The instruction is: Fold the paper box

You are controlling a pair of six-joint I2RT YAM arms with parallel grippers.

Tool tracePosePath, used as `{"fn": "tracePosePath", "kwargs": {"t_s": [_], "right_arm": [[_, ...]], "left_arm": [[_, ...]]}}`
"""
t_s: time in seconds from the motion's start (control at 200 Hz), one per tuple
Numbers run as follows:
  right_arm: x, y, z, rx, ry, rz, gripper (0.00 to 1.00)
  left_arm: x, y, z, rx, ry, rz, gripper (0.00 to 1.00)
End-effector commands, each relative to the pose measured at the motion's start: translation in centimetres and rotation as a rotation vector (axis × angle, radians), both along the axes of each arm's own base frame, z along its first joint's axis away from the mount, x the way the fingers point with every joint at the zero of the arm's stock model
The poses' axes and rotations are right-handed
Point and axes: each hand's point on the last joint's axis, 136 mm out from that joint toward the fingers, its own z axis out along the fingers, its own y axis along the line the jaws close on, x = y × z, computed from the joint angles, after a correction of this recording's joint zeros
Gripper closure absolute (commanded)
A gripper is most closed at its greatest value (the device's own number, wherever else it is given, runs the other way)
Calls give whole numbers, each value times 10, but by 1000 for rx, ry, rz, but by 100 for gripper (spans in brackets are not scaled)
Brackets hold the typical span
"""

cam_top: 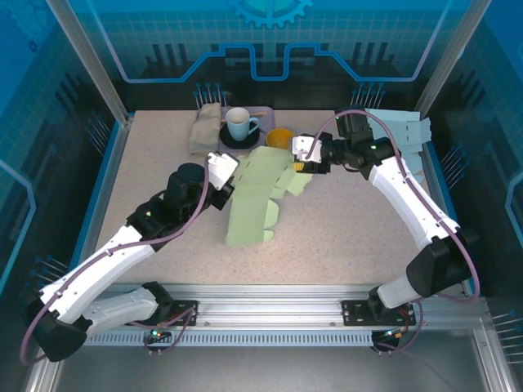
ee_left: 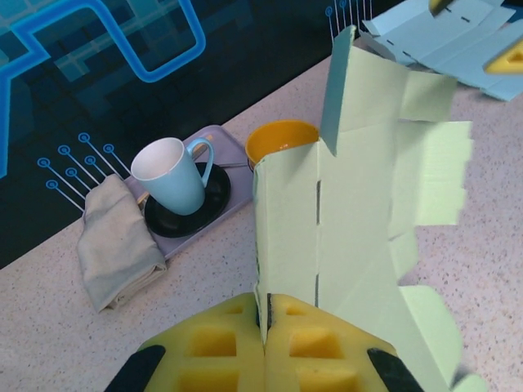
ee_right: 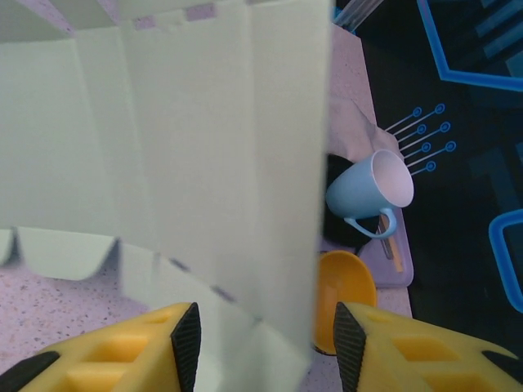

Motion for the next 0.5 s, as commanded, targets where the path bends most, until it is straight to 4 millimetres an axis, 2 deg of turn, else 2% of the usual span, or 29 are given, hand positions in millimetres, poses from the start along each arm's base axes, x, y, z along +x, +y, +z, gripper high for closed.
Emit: {"fn": "tracePosePath", "kwargs": {"t_s": [0.0,0.18,0.495], "right_arm": [[2,6,-2,-10,29,9,52],[-4,17,-12,-12,121,70,56],[-22,33,-23,-11,228,167,59]], "left_arm": [[-9,1,1,25,-30,-36,100],[-17,1,2,5,-67,-70,100],[-17,4,0,8,-82,-57,100]]}}
